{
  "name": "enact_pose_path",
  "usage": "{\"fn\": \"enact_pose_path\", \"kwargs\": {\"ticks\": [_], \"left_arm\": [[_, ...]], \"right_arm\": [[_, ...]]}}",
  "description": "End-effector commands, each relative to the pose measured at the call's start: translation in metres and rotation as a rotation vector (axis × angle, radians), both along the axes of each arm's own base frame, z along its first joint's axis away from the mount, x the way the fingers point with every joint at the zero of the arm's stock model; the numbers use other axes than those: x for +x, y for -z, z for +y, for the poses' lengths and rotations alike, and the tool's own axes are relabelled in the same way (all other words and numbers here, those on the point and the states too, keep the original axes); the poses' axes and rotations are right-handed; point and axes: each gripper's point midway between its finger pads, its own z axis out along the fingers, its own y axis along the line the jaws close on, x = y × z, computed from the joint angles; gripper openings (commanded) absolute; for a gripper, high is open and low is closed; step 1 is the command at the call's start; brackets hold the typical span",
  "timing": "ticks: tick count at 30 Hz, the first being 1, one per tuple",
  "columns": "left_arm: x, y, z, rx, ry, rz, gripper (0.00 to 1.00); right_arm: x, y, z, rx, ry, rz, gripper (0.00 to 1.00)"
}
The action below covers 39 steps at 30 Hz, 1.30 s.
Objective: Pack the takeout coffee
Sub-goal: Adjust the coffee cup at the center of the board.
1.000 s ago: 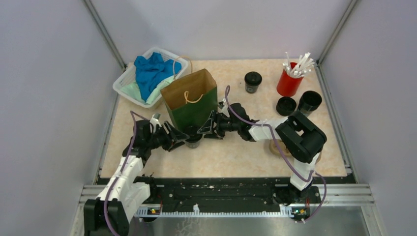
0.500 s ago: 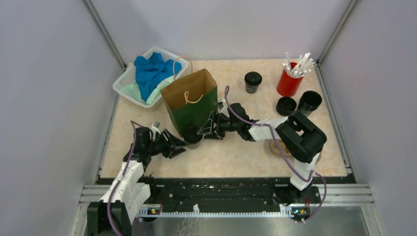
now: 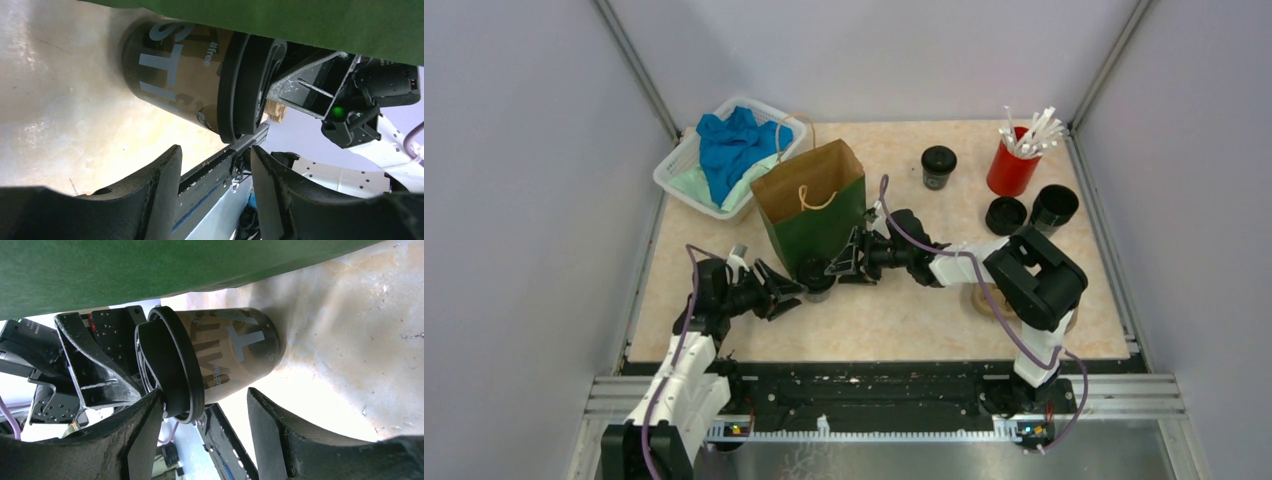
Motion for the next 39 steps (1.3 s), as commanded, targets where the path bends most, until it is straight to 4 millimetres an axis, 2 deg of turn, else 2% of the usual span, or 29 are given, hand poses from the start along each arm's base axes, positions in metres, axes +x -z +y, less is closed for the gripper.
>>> {"fn": "enact_pose_path", "kwargs": {"ticks": [1,10,15,20,26,32,35,37,39], "left_arm": [[0.009,0.003,0.004,0.019,-0.027,0.012,0.58],[0.016,0.018,0.003,0.041,0.014,0.070,0.56],[0.005,0.046,0.016,0.140,-0.031,0.211,0.58],[-0.008,0.077,0.035,0.227,-0.107,0.368,0.54],[-0.021,0.101,0.045,0.300,-0.114,0.519,0.50],[-0.032,0.118,0.051,0.360,-0.130,0.608,0.47],[-0.018,0.104,0.048,0.365,-0.073,0.542,0.52],[-0.004,0.080,0.043,0.342,-0.037,0.449,0.58],[0.013,0.047,0.040,0.335,-0.002,0.312,0.68]], "right_arm": [[0.007,0.023,-0.004,-0.068,0.021,0.015,0.60],[0.006,0.027,-0.004,-0.078,0.021,0.021,0.59],[0.006,0.036,-0.007,-0.105,0.034,0.038,0.58],[0.005,0.057,-0.013,-0.155,0.063,0.085,0.57],[0.001,0.080,-0.023,-0.214,0.095,0.121,0.57],[0.003,0.087,-0.029,-0.245,0.122,0.122,0.58],[0.005,0.081,-0.024,-0.241,0.090,0.099,0.60],[0.006,0.062,-0.020,-0.212,0.067,0.054,0.61],[0.008,0.042,-0.018,-0.195,0.037,0.002,0.65]]}}
